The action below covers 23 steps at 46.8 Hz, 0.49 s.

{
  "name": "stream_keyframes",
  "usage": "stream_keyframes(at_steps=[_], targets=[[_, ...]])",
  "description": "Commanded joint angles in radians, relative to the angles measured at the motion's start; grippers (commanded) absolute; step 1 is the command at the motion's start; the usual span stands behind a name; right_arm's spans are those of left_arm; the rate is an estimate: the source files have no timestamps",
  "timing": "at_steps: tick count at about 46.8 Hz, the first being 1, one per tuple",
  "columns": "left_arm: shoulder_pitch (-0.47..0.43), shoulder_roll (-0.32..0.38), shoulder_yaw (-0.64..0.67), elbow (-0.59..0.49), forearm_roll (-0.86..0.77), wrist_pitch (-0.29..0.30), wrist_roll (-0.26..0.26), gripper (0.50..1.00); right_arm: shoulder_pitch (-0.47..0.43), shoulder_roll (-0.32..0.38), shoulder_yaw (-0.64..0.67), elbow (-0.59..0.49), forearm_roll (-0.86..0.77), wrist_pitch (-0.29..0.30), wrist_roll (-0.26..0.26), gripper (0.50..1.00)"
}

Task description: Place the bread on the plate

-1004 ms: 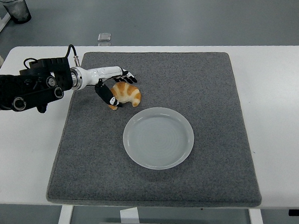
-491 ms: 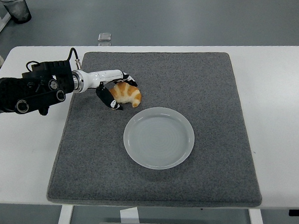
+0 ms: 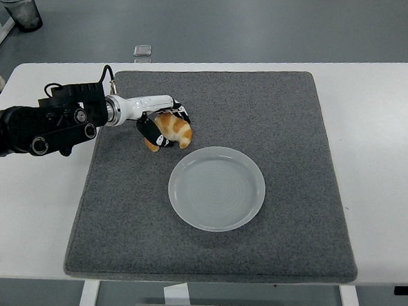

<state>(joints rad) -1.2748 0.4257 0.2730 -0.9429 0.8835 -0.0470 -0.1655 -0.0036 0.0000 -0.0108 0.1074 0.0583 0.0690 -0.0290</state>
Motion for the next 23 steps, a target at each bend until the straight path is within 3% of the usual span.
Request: stream_keyframes(at_steps=[1, 6, 7, 9, 23], targets=[[0.005, -0.005, 0.0, 0.001, 0.022, 0.004, -0.008, 0.724, -0.001, 0.0, 0.0, 0.0, 0.0, 0.0, 0.0, 0.952], [0.005, -0.005, 0.0, 0.001, 0.029, 0.004, -0.019, 0.639, 0.001, 0.0, 0.0, 0.0, 0.0, 0.0, 0.001, 0.952], [0.005, -0.005, 0.0, 0.001, 0.031, 0.004, -0.019, 0.609, 0.001, 0.0, 0.0, 0.0, 0.0, 0.0, 0.0, 0.954], [0.005, -0.005, 0.0, 0.001, 0.034, 0.004, -0.02, 0.502, 0.001, 0.0, 0.0, 0.0, 0.0, 0.0, 0.0, 0.952], [-0.003, -0.015, -0.008, 0.049, 0.061, 0.026, -0.032, 0.5, 0.001, 0.0, 0.0, 0.0, 0.0, 0.0, 0.0, 0.952]])
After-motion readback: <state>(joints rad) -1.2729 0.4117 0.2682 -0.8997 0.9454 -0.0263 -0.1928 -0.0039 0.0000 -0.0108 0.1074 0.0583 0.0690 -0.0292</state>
